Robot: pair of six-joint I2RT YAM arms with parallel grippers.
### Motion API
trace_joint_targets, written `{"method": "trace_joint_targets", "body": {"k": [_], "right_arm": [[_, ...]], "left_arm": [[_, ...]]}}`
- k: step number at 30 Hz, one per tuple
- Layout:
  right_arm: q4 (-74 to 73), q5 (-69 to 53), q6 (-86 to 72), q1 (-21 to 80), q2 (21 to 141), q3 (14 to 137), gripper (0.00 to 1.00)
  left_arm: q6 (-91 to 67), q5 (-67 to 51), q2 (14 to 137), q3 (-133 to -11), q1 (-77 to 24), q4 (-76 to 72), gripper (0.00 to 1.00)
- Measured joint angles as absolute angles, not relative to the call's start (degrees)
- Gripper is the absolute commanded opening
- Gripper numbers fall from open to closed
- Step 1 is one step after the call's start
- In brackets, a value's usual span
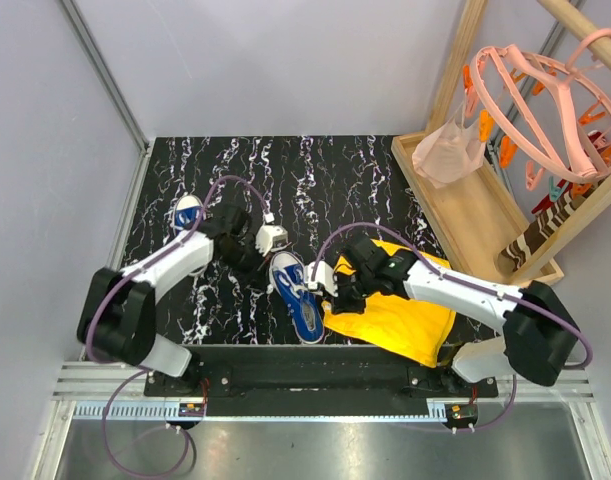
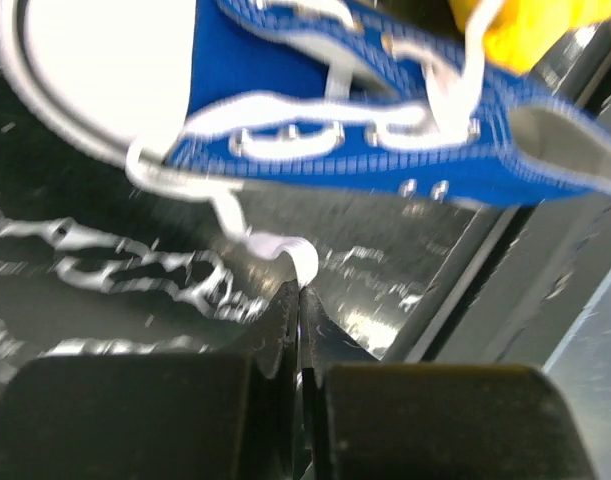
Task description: Tie the shoes
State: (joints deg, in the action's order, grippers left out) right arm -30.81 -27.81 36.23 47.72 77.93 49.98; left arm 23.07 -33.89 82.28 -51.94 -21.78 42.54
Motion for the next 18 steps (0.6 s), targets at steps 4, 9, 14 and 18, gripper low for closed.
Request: {"method": "trace_joint_targets", "body": {"k": [4, 9, 14, 18], "right_arm": [[-26.5, -28.5, 36.9, 52.1, 82.6, 49.8, 0.0], [-22.3, -28.6, 37.7, 55.0, 88.2, 48.6, 0.0], [-22.0, -29.7, 37.4, 55.0, 91.1, 50.2, 0.0], [-23.6, -30.1, 36.4, 55.0, 93.0, 52.4, 0.0]], "left_arm": [[18.4, -37.7, 88.1, -53.5, -21.8, 40.0, 0.0], [15.4, -39.3, 92.9, -54.7, -21.8, 37.3, 0.0], [13.7, -39.3, 95.3, -55.9, -21.8, 35.5, 0.0], [12.9, -39.3, 95.9, -56.8, -21.8, 34.9, 0.0]]}}
